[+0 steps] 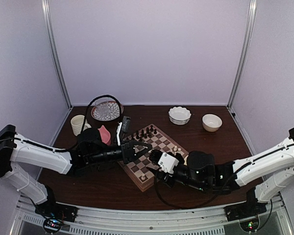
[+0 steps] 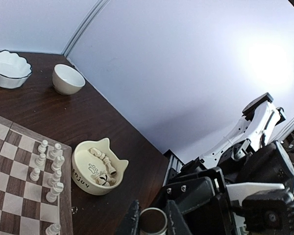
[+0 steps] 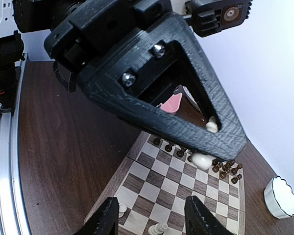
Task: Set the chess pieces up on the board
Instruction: Pass from the left arm to the right
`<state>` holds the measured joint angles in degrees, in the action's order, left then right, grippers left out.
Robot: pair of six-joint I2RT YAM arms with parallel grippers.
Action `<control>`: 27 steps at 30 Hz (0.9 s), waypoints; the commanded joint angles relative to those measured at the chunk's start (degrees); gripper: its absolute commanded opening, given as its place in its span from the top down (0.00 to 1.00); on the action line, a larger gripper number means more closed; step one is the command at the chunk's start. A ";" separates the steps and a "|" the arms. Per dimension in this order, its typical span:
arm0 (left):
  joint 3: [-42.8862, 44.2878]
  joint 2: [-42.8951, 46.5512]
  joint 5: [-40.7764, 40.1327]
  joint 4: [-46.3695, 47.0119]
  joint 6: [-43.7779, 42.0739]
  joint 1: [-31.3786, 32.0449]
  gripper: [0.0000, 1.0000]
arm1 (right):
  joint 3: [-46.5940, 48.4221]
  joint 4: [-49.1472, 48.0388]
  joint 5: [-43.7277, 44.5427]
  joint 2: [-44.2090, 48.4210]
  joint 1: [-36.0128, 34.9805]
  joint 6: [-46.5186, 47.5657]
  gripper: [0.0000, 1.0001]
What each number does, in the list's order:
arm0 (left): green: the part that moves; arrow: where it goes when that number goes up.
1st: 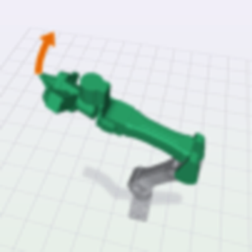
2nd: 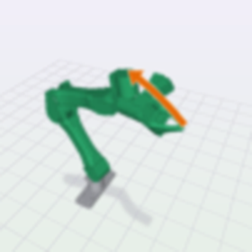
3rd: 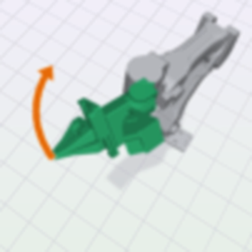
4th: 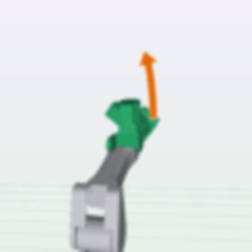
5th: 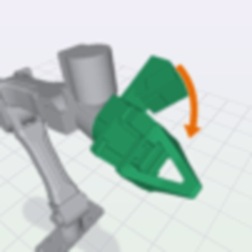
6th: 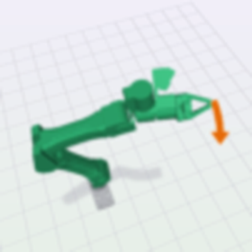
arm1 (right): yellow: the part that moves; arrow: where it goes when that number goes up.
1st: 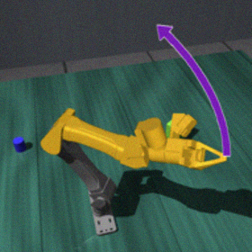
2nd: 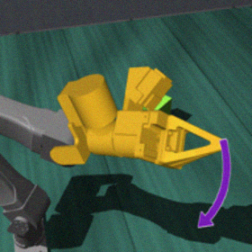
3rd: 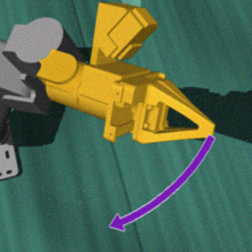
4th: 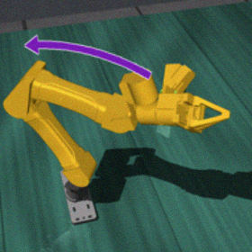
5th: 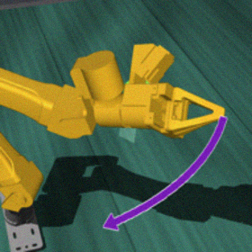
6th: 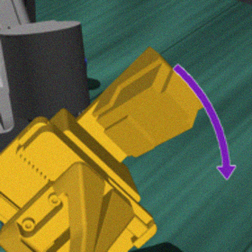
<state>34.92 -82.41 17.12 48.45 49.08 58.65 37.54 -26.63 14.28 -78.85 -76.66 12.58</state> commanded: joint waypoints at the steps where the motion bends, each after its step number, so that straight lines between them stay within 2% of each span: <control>1: 0.89 -1.07 1.61 4.22 2.98 0.29 1.00 | 1.13 -4.72 13.99 -3.41 -2.92 4.58 0.52; 8: 0.50 -1.77 -0.31 4.04 2.75 0.82 0.98 | 1.39 -9.44 21.42 -5.14 -3.58 3.74 0.56; 13: 0.79 -3.66 -0.60 5.08 3.36 1.16 0.98 | 1.68 -9.83 21.80 -4.74 -3.51 3.15 0.61; 27: 0.77 -5.87 -2.02 7.45 3.75 2.13 0.99 | 2.36 -9.60 20.83 -5.34 -3.54 3.21 0.67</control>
<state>34.94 -87.44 15.73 51.42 52.51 60.34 38.20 -35.24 34.06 -84.25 -80.01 16.29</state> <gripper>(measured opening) 0.156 0.336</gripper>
